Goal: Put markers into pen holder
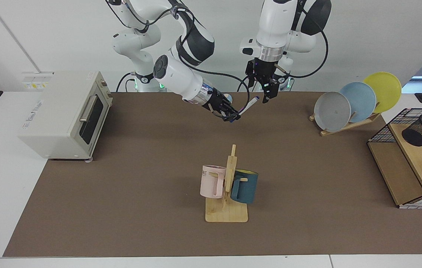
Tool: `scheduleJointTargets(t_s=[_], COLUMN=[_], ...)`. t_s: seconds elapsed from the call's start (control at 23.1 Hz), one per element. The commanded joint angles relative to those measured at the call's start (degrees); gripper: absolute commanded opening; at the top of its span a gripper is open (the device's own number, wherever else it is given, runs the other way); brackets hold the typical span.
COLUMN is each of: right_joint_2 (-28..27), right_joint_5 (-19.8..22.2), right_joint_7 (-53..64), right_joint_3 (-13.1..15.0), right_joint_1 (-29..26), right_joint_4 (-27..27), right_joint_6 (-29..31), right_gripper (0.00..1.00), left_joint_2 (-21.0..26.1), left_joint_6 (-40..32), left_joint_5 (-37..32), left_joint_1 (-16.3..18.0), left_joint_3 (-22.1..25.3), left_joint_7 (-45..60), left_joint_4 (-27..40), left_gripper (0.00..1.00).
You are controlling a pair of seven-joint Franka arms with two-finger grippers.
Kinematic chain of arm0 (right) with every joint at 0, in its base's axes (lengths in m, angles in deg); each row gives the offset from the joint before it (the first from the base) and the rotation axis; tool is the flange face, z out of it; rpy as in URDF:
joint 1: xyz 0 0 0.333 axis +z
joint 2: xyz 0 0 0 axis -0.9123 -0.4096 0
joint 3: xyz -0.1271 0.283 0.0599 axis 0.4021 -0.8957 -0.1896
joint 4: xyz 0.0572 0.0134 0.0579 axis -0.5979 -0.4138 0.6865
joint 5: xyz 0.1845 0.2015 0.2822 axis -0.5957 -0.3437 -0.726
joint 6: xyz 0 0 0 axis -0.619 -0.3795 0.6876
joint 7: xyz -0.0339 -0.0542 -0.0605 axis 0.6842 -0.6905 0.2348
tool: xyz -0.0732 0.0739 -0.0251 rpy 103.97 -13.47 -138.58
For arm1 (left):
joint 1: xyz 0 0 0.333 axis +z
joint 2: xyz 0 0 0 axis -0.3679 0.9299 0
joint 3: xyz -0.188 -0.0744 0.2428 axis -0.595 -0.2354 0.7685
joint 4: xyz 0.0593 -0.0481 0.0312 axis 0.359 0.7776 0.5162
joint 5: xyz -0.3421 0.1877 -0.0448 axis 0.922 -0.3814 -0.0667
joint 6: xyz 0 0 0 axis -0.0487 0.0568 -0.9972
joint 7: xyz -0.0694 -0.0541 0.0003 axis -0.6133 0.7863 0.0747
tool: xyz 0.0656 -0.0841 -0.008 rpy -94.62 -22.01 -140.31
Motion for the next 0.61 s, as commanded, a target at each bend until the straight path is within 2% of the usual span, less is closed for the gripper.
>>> scheduleJointTargets(t_s=[0.0,0.22,0.3,0.39,0.48,0.52,0.56], right_joint_2=[-0.37,-0.37,-0.29,-0.29,-0.28,-0.28,-0.28], right_joint_5=[-0.53,-0.53,-0.53,-0.53,-0.53,-0.53,-0.53], right_joint_7=[-1.16,-1.16,-1.25,-1.25,-1.25,-1.25,-1.25], right_joint_3=[0.06,0.06,0.06,0.06,0.06,0.06,0.06], right_joint_1=[0.17,0.17,0.17,0.17,0.17,0.17,0.17], right_joint_4=[0.63,0.63,0.63,0.63,0.63,0.63,0.63], right_joint_6=[0.86,0.86,0.86,0.77,0.86,0.86,0.86], right_gripper=[0.0,0.0,0.0,0.0,0.0,0.0,0.0], left_joint_2=[1.66,2.54,2.54,2.54,2.54,2.54,2.54], left_joint_6=[-0.37,1.21,1.47,2.26,2.53,2.53,2.62], left_joint_5=[-0.42,0.11,1.07,1.34,1.25,1.25,1.25], left_joint_1=[-0.05,-0.05,-0.13,-0.13,-0.13,-0.13,-0.13], left_joint_3=[0.08,0.08,0.08,0.08,0.08,0.08,0.08], left_joint_7=[0.72,0.63,0.71,0.54,0.45,0.1,-0.68], left_joint_4=[-2.08,-2.17,-2.17,-2.17,-2.17,-2.17,-2.17], left_gripper=[0.99,0.97,0.95,0.87,0.74,0.59,0.39])
